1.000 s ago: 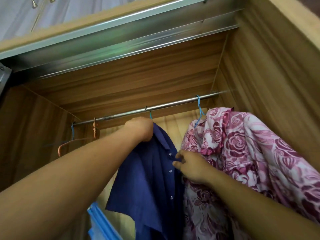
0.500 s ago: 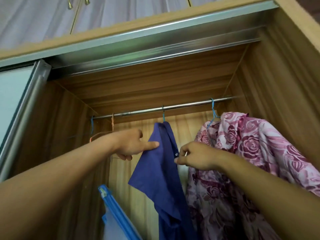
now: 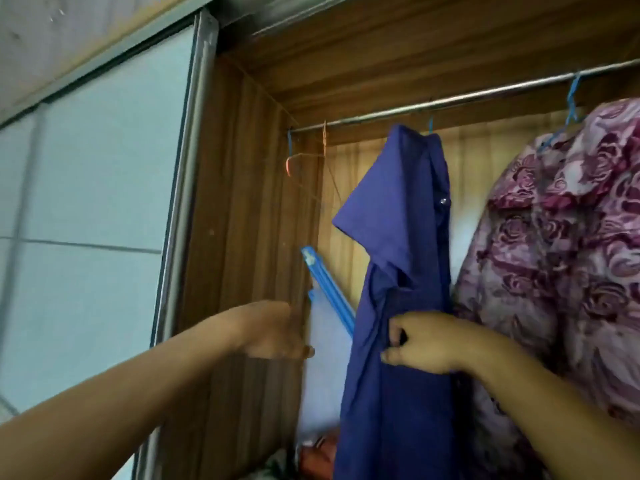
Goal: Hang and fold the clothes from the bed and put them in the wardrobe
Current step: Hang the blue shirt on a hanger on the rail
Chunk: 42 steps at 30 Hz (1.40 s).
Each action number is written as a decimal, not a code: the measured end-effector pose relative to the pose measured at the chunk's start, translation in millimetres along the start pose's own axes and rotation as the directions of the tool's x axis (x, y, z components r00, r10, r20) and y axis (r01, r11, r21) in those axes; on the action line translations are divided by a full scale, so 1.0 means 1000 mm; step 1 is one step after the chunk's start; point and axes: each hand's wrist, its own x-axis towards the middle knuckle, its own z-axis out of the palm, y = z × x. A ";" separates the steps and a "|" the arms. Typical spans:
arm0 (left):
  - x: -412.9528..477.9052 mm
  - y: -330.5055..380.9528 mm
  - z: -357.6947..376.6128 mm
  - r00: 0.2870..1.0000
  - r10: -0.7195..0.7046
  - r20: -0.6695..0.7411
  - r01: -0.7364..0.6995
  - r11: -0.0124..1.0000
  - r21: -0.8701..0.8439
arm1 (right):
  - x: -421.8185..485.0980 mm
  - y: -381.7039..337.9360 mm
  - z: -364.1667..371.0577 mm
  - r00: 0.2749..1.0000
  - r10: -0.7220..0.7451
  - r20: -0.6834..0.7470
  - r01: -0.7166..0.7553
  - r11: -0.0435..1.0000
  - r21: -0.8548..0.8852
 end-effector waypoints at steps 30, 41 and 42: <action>-0.096 0.034 0.400 0.785 0.375 0.494 -0.310 0.927 -0.212 | -0.255 -0.005 0.351 0.791 0.526 0.314 -0.602 0.762 0.240; -0.159 0.195 0.429 0.398 0.825 0.401 -0.690 0.557 -0.463 | -0.433 -0.070 0.358 0.244 0.875 0.419 -0.969 0.232 0.080; -0.170 0.212 0.430 0.339 0.856 0.390 -0.726 0.502 -0.470 | -0.452 -0.076 0.356 0.185 0.887 0.423 -0.983 0.172 0.069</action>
